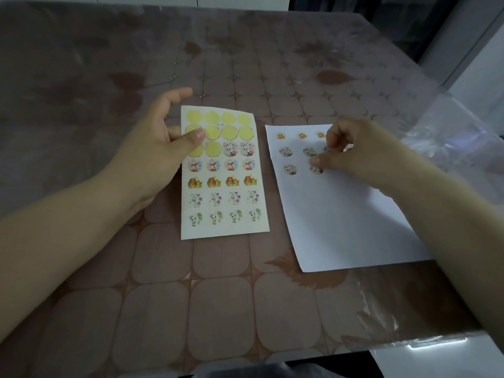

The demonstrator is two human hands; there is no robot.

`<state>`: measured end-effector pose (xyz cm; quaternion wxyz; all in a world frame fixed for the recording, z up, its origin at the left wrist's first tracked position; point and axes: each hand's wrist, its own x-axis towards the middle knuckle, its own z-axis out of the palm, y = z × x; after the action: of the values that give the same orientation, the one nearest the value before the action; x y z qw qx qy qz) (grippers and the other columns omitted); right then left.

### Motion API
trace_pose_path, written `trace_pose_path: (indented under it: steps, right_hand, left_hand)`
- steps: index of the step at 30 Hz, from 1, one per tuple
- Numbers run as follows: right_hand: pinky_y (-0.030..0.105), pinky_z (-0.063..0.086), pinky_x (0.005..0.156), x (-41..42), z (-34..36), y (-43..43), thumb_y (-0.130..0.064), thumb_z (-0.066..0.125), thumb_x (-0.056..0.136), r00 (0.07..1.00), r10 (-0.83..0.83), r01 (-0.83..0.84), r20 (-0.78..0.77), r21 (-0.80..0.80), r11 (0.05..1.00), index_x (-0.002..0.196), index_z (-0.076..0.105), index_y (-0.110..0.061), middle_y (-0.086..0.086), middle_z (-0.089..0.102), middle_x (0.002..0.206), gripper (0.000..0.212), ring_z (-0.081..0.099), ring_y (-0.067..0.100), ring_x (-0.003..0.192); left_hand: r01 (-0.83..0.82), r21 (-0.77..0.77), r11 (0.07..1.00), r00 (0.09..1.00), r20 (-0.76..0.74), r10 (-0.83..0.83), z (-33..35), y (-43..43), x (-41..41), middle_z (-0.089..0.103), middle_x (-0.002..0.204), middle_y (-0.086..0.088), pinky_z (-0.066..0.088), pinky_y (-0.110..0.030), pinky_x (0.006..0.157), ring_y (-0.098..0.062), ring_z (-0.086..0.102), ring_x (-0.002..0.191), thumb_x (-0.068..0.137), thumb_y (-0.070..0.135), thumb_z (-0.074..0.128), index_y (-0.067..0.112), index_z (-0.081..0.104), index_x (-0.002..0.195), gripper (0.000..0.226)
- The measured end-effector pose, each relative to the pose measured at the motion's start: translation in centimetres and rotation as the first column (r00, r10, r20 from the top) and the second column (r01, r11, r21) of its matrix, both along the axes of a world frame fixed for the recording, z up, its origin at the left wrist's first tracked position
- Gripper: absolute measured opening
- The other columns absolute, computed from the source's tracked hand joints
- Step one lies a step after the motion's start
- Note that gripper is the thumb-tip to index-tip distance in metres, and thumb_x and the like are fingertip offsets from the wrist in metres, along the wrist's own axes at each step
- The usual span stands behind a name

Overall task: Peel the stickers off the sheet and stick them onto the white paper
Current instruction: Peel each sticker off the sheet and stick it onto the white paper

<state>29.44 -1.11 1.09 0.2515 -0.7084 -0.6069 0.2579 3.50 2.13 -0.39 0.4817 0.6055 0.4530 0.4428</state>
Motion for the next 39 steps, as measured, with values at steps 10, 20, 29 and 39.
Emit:
trace_pose_path:
  steps: [10,20,29,39]
  right_hand:
    - [0.008,0.039,0.049,-2.9,4.8,-1.0,-0.042,0.062,0.083,0.965,0.253,-0.258,0.064,0.085,0.962,0.078,0.058,-0.031,-0.017,0.057,0.072,0.013,0.052,-0.009,0.057]
    - [0.021,0.032,0.089,-7.6,-1.0,0.7,-0.036,0.073,0.076,0.97,0.202,-0.243,0.138,0.446,0.861,0.106,0.067,-0.027,-0.01,0.042,0.106,0.033,0.041,0.016,0.104]
    - [0.029,0.037,0.09,-8.2,-1.3,0.0,-0.032,0.075,0.075,0.982,0.182,-0.175,0.044,0.566,0.806,0.094,0.073,-0.027,-0.011,0.049,0.1,0.02,0.043,0.014,0.099]
    - [0.036,0.038,0.092,-8.2,-1.3,-0.1,-0.033,0.074,0.074,0.981,0.189,-0.174,0.036,0.587,0.791,0.091,0.074,-0.029,-0.022,0.043,0.092,0.018,0.045,0.013,0.095]
  left_hand:
    - [0.022,0.003,1.0,1.0,0.011,-0.022,0.1,0.1,0.1,0.075,0.077,0.004,0.055,-0.023,0.075,-0.01,0.072,0.081,0.094,0.008,0.053,0.037,0.04,0.126,0.045]
    - [0.15,0.01,0.989,0.989,-0.003,-0.15,0.0,-0.2,-0.1,0.056,0.133,-0.002,0.048,-0.037,0.097,-0.016,0.063,0.11,0.09,0.018,0.045,0.046,0.043,0.131,0.05]
    - [0.214,0.056,0.975,0.977,0.0,-0.214,0.2,-0.8,0.3,0.046,0.141,0.008,0.051,-0.026,0.092,-0.009,0.058,0.117,0.087,0.028,0.059,0.04,0.038,0.137,0.056]
    - [0.204,0.106,0.973,0.979,-0.045,-0.201,0.1,-1.0,0.5,0.044,0.144,-0.001,0.05,-0.032,0.096,-0.017,0.052,0.124,0.092,0.011,0.057,0.031,0.038,0.14,0.055]
